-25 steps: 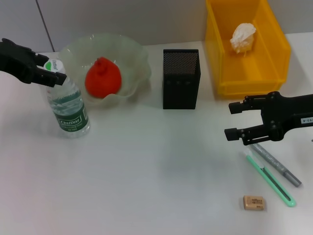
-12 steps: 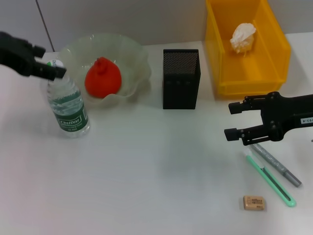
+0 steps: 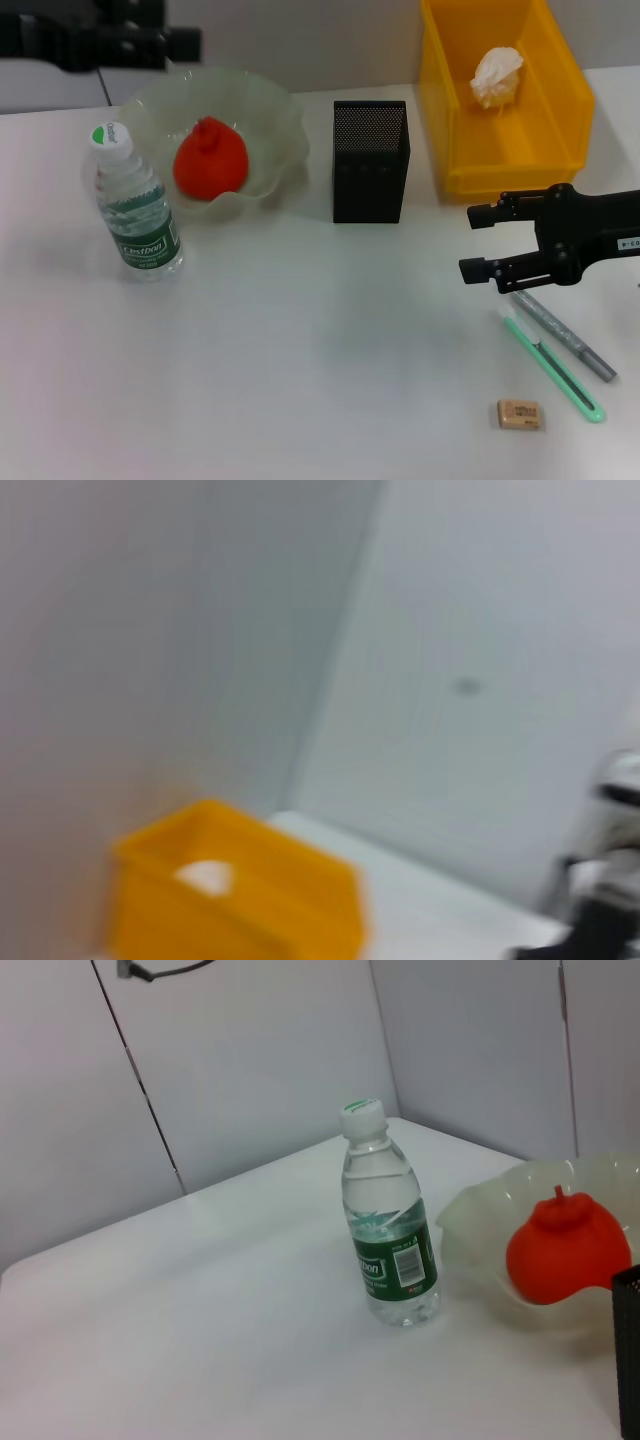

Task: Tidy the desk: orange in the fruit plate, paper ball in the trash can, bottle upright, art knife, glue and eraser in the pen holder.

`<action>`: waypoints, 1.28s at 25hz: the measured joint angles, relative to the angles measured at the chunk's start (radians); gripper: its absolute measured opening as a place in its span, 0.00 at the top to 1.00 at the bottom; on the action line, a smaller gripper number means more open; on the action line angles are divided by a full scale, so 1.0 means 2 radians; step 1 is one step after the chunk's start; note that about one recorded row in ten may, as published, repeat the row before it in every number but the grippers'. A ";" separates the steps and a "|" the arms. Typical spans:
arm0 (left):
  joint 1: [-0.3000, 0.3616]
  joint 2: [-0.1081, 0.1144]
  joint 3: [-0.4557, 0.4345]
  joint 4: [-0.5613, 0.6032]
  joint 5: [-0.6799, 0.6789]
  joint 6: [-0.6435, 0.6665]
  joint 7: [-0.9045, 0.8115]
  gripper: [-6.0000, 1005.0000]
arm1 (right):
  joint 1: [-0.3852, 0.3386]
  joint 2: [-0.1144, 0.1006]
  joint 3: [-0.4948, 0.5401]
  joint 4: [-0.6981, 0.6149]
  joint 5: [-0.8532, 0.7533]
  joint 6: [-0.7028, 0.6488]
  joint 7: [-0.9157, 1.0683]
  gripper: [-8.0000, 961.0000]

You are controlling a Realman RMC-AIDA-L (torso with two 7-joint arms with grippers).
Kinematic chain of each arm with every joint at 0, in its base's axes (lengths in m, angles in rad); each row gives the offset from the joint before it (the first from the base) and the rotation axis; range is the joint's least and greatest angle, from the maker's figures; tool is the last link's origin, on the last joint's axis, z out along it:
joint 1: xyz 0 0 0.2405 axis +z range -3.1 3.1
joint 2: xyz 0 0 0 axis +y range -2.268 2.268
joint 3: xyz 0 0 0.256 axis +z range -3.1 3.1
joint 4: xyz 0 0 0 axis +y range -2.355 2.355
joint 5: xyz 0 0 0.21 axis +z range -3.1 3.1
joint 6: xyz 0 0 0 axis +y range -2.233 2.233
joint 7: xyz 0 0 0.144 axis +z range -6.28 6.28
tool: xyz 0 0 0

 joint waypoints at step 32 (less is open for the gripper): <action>0.095 -0.047 0.123 -0.283 -0.013 -0.071 0.434 0.20 | 0.001 -0.005 -0.005 0.000 0.002 -0.017 0.009 0.15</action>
